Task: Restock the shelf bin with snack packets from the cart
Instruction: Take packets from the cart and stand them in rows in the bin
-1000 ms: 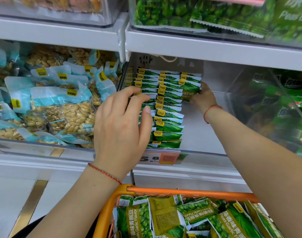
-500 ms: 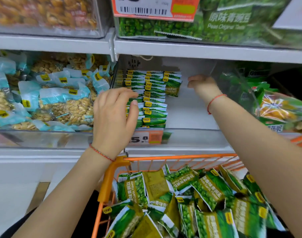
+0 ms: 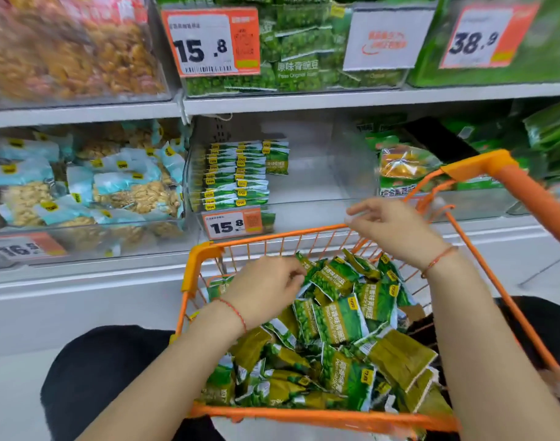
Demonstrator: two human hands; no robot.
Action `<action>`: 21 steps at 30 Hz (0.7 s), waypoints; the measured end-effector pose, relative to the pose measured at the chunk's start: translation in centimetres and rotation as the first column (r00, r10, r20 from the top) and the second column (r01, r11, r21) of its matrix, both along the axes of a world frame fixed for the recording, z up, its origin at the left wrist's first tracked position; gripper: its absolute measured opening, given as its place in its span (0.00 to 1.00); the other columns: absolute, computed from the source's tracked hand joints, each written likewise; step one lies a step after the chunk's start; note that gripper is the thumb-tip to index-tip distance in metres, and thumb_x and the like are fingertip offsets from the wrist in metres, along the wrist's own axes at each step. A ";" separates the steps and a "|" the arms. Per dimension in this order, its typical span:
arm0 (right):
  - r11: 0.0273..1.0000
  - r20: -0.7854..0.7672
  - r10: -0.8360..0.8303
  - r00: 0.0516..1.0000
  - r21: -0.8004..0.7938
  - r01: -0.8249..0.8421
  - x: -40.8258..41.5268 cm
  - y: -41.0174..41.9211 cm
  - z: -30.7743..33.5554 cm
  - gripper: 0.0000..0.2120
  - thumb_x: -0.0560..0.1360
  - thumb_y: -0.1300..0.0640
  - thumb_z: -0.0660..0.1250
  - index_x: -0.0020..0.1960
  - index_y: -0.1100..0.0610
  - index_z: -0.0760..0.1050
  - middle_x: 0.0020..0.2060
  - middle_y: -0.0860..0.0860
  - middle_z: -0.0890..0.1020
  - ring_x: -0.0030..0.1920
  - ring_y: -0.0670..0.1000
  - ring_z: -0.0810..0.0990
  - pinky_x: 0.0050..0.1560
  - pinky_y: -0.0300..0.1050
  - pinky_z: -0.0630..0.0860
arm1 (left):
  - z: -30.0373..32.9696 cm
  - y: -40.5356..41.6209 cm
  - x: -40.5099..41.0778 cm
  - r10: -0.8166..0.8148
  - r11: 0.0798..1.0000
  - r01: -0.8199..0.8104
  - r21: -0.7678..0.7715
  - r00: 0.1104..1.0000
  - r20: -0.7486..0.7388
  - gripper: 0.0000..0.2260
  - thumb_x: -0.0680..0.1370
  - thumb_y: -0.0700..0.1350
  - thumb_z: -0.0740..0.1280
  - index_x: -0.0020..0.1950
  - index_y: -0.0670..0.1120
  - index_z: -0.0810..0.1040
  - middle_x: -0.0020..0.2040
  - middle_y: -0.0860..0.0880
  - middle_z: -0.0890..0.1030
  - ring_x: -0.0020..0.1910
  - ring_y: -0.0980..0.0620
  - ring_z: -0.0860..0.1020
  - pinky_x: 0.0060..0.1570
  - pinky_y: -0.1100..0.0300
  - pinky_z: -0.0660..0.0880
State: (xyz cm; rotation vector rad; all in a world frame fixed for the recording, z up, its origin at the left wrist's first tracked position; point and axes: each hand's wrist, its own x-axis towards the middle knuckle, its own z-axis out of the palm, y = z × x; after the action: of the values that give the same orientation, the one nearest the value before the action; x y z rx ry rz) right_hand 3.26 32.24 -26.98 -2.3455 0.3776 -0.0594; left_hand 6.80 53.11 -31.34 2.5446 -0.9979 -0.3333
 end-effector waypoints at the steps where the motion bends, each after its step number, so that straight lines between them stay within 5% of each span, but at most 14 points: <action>1: 0.997 0.031 -0.071 0.997 0.038 0.070 -1.2 -0.2 -0.8 0.08 0.76 0.51 0.67 0.53 0.50 0.78 0.46 0.51 0.81 0.47 0.51 0.80 0.51 0.46 0.75 | -0.5 -1.0 -0.7 -0.022 0.999 0.022 0.023 1.000 -0.016 0.12 0.81 0.48 0.58 0.61 0.49 0.78 0.57 0.50 0.81 0.52 0.51 0.78 0.51 0.59 0.75; 4: 0.901 0.094 -0.326 0.941 0.334 0.278 -3.4 0.0 -2.6 0.04 0.76 0.56 0.66 0.46 0.48 0.76 0.48 0.54 0.83 0.51 0.53 0.81 0.54 0.52 0.76 | -2.1 -4.4 -1.3 0.011 1.000 -0.010 0.023 0.999 -0.049 0.11 0.80 0.50 0.60 0.58 0.48 0.77 0.57 0.48 0.80 0.44 0.51 0.76 0.44 0.62 0.71; 7: 0.609 -0.002 -0.452 0.892 0.730 0.310 -4.4 0.5 -3.4 0.06 0.77 0.61 0.64 0.46 0.52 0.77 0.47 0.54 0.83 0.48 0.52 0.81 0.53 0.47 0.77 | -3.1 -7.1 -0.7 0.084 0.995 -0.078 0.069 0.994 -0.076 0.15 0.77 0.58 0.64 0.54 0.47 0.75 0.49 0.48 0.80 0.43 0.49 0.76 0.41 0.58 0.73; 10: 0.376 -0.078 -0.516 0.853 0.874 0.307 -4.8 0.4 -3.6 0.05 0.78 0.60 0.62 0.48 0.55 0.77 0.46 0.53 0.82 0.49 0.52 0.81 0.54 0.46 0.77 | -3.6 -8.6 -0.4 0.116 0.980 -0.097 0.176 0.988 -0.098 0.20 0.73 0.61 0.66 0.56 0.48 0.73 0.51 0.50 0.78 0.51 0.48 0.76 0.40 0.59 0.68; 14: 0.365 -0.131 -0.564 0.816 0.846 0.388 -4.3 0.4 -3.9 0.04 0.78 0.59 0.63 0.51 0.54 0.75 0.50 0.52 0.80 0.55 0.52 0.77 0.58 0.46 0.74 | -3.4 -8.4 -0.5 0.184 0.975 -0.178 0.135 0.982 -0.033 0.16 0.72 0.60 0.67 0.47 0.50 0.72 0.45 0.52 0.77 0.47 0.48 0.77 0.38 0.59 0.69; 18: 0.397 -0.195 -0.416 0.888 0.840 0.371 -4.3 1.0 -4.1 0.17 0.76 0.50 0.66 0.62 0.54 0.70 0.58 0.52 0.76 0.59 0.52 0.75 0.59 0.47 0.74 | -1.1 -7.8 -1.1 0.294 0.948 -0.284 -0.142 0.954 0.058 0.16 0.71 0.62 0.66 0.44 0.51 0.71 0.40 0.55 0.75 0.39 0.51 0.75 0.32 0.59 0.65; 21: 0.389 -0.216 -0.297 0.930 0.862 0.324 -4.2 1.5 -4.3 0.20 0.75 0.50 0.68 0.63 0.57 0.70 0.46 0.50 0.78 0.48 0.50 0.80 0.45 0.45 0.78 | 0.3 -8.3 -1.7 0.204 0.959 -0.193 -0.208 0.979 0.031 0.15 0.70 0.61 0.68 0.47 0.52 0.71 0.47 0.56 0.77 0.43 0.53 0.74 0.38 0.57 0.69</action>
State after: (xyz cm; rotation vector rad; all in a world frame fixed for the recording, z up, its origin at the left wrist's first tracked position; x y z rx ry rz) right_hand -0.89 33.79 -31.32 -1.1698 0.6706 -0.0007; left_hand 5.08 44.79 -31.07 2.4487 -0.7435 -0.1016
